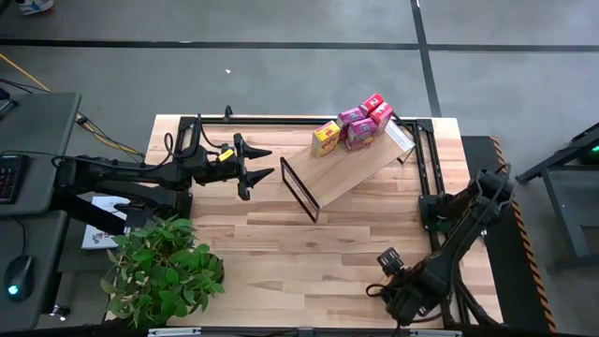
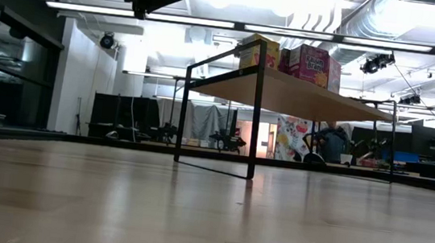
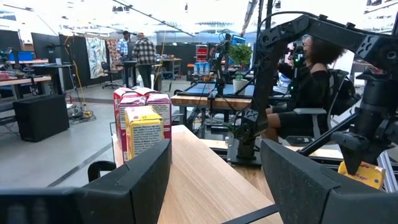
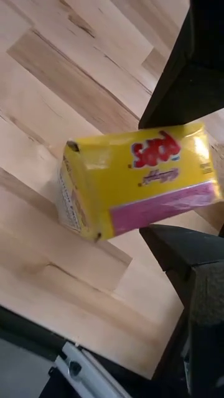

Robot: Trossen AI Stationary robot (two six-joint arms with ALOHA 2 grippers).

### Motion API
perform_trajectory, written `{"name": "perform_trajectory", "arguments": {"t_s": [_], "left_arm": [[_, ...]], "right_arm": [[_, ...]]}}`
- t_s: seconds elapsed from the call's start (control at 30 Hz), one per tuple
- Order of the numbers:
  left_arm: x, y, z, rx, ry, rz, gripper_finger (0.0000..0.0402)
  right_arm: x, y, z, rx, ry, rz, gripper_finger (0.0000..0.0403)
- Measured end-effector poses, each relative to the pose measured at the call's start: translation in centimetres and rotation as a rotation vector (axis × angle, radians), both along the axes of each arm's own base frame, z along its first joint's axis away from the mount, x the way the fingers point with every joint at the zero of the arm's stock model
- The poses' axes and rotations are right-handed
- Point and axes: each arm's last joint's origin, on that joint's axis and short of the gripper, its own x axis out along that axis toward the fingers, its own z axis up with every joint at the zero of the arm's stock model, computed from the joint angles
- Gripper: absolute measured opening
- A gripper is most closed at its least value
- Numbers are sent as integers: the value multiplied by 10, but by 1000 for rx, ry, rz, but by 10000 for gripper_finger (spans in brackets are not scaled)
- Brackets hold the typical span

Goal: Stack cereal on shelf
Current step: Put the yellow cereal box on the shelf aligned with the other yellow cereal box

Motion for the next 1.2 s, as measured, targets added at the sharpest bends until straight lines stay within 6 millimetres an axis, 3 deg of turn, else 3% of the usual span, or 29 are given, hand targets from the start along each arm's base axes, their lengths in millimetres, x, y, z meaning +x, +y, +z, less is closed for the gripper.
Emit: {"name": "perform_trajectory", "arguments": {"t_s": [0.2, 1.2], "left_arm": [[0, 0, 0, 0, 0, 0, 237], [0, 0, -1, -1, 11, 1, 237]], "right_arm": [[3, 3, -9, -29, 17, -39, 247], [9, 6, -9, -36, -103, -83, 247]]}}
